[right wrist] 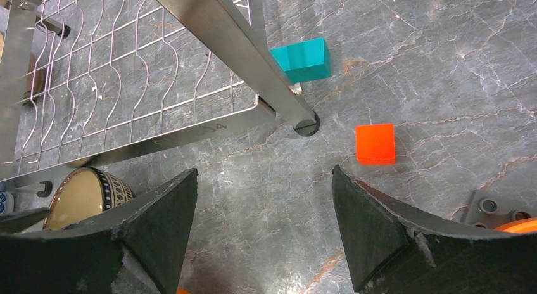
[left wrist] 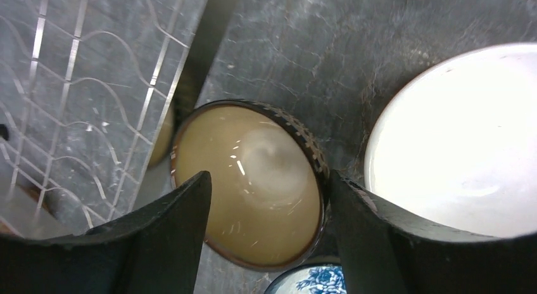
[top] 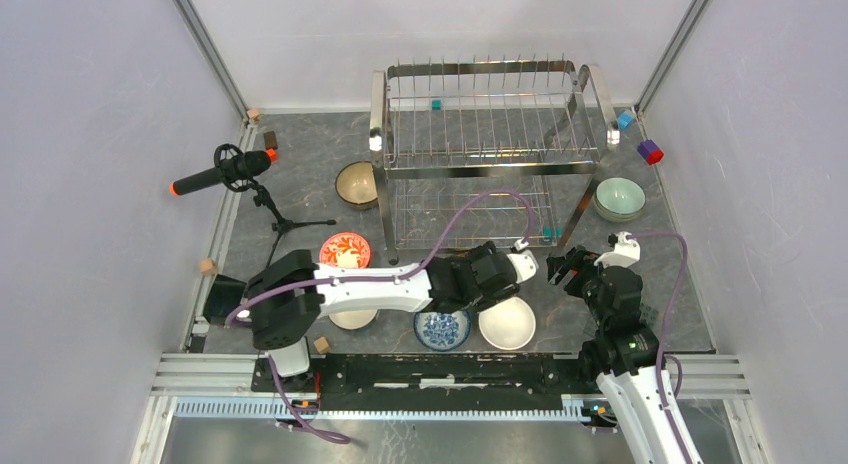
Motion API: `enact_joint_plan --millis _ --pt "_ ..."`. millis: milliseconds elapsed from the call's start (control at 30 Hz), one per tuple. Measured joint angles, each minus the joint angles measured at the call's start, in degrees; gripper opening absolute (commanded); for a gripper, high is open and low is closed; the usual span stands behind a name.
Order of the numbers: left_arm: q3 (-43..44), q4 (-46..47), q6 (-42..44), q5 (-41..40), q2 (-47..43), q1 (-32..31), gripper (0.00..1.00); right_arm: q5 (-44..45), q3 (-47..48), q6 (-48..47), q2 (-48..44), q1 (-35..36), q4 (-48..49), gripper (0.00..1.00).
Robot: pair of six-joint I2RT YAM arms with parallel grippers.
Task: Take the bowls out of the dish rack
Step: Place the bowl at the center of the board, then reset both arms
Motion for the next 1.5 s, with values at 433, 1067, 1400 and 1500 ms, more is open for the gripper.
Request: enact_joint_plan --millis 433,1067,1400,1500 --pt "0.0 -0.6 0.0 -3.1 -9.1 -4.5 0.89 0.2 0.2 0.0 0.0 0.0 -0.1 0.83" --pt "-24.2 -9.6 -36.4 -28.5 -54.3 -15.4 1.00 -1.3 1.4 -2.8 0.2 0.2 0.0 0.83" --pt "-25.8 -27.6 -61.9 -39.5 -58.8 -15.3 0.99 -1.3 1.5 -3.9 2.0 0.2 0.0 0.83" --pt "-24.2 -28.5 -61.8 -40.5 -55.6 -15.3 1.00 -1.3 1.5 -3.9 2.2 0.2 0.0 0.83"
